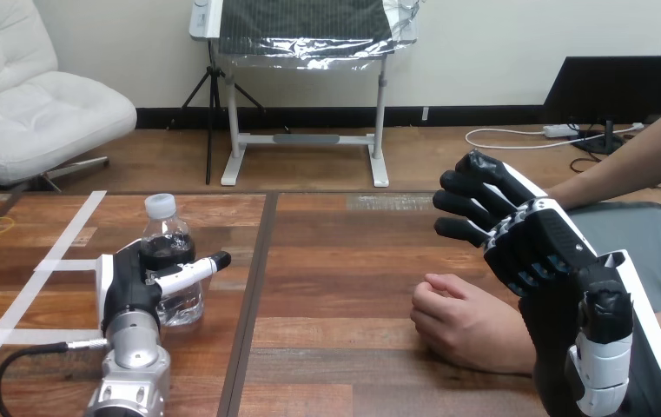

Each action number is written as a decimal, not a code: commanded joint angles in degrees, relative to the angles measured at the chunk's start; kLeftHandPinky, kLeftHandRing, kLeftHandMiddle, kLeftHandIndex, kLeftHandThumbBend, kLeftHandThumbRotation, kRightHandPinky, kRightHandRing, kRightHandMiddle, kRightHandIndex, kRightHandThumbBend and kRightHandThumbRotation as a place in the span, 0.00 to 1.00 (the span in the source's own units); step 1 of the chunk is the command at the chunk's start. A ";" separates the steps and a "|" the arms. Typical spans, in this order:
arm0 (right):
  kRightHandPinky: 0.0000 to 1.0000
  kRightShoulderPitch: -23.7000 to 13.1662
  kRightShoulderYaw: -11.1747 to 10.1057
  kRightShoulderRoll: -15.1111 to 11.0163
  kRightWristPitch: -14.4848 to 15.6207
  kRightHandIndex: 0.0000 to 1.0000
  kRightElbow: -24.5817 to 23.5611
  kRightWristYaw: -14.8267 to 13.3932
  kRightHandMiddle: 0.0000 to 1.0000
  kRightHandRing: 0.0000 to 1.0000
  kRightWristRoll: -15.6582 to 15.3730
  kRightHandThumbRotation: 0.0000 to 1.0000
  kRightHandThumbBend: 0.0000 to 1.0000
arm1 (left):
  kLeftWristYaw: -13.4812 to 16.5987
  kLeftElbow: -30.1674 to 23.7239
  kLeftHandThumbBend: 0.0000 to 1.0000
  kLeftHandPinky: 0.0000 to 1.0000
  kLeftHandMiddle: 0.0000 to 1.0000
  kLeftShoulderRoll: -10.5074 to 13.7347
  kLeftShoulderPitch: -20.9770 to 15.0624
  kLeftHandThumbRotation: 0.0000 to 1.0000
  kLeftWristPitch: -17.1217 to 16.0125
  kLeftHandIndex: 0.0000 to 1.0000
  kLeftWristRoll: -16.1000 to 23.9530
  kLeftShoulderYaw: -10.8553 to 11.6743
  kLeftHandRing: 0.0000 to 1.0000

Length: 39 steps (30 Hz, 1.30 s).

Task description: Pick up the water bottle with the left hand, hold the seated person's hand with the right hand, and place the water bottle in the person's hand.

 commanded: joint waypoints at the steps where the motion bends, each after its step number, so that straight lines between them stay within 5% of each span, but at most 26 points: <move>1: 0.79 -1.83 -0.24 0.20 -0.07 0.86 -2.81 -0.36 0.84 0.84 0.43 1.00 0.75 | 1.70 -0.68 0.72 0.37 0.49 -0.16 -3.97 0.00 -2.84 0.51 0.05 -0.37 0.44; 10: 0.79 -1.93 -0.19 0.24 -0.26 0.86 -2.31 -0.17 0.84 0.84 0.82 1.00 0.75 | 2.24 -1.25 0.66 0.33 0.43 -0.26 -3.52 0.00 -4.37 0.47 -0.07 -0.32 0.38; 23: 0.80 -3.15 -1.70 -0.81 0.19 0.86 -0.73 0.08 0.85 0.84 0.02 1.00 0.71 | 2.29 -5.98 0.71 0.31 0.42 0.11 -1.56 0.00 -7.36 0.46 1.18 -1.49 0.36; 39: 0.76 -9.23 -9.02 -5.26 1.96 0.85 3.36 -1.41 0.82 0.81 -7.90 1.00 0.68 | 0.95 -26.46 0.73 0.29 0.40 -0.02 5.74 0.00 -10.32 0.44 3.04 -4.02 0.35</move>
